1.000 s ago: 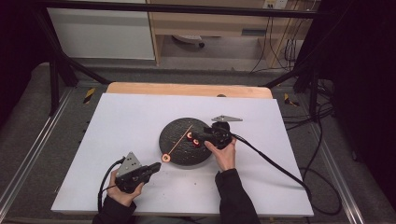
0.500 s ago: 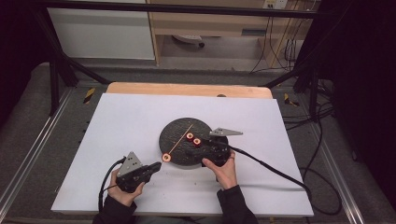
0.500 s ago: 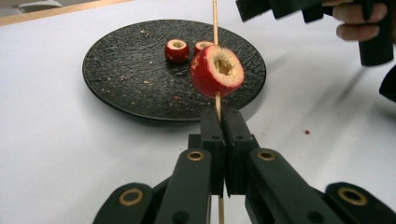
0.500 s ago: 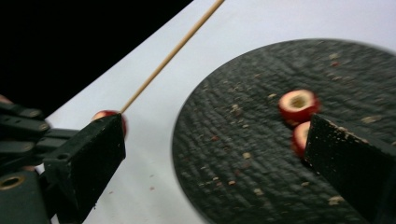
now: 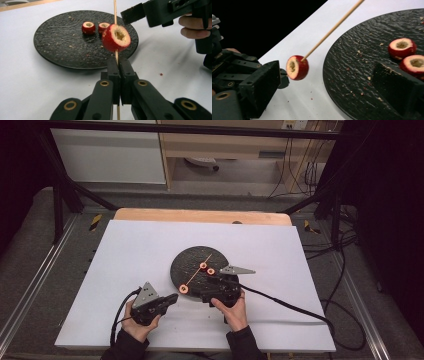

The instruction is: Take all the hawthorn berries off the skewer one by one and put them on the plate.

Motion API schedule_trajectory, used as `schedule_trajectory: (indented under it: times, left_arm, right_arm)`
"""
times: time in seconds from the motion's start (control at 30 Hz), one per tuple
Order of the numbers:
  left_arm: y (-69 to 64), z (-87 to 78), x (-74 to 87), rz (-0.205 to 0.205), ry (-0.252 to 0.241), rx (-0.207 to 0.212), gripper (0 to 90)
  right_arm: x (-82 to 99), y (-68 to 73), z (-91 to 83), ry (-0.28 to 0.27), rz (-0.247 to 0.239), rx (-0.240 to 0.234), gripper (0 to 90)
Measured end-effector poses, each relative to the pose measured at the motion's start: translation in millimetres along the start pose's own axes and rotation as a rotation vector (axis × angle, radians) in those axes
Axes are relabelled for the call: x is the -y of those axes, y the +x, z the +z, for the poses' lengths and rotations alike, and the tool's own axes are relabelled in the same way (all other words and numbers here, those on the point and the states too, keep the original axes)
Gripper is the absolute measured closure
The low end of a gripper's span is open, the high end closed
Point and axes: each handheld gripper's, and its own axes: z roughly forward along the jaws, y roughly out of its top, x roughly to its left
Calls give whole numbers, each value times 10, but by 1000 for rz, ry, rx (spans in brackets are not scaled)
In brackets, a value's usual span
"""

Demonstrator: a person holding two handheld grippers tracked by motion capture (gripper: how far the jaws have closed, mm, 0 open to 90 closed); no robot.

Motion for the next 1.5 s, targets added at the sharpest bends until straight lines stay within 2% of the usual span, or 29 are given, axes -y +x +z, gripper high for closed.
schedule_trajectory:
  times: [0.33,0.5,0.6,0.63,0.73,0.77,0.87,0.97,1.23,1.5]
  left_arm:
    - [-118,92,-22,32,4,12,883]
    - [-159,107,-22,40,0,17,883]
    - [-168,109,-23,42,-3,17,883]
    - [-175,110,-23,42,-5,19,883]
    - [-178,111,-24,42,-6,19,883]
    - [-180,112,-20,42,-5,19,883]
    - [-182,110,-20,44,-7,21,883]
    - [-181,103,-21,42,-10,23,883]
    - [-171,70,-27,42,-21,22,883]
    - [-153,20,-31,40,-38,21,883]
  right_arm:
    - [57,-4,51,4,20,-55,273]
    - [81,3,61,15,28,-90,414]
    - [85,7,64,12,33,-103,455]
    - [91,6,69,14,40,-113,504]
    - [102,0,79,19,42,-124,541]
    - [110,-2,85,23,52,-137,588]
    - [109,-3,85,22,59,-153,642]
    - [98,0,74,23,63,-163,660]
    - [13,-11,28,13,61,-152,668]
    - [-156,-64,-50,-4,58,-142,672]
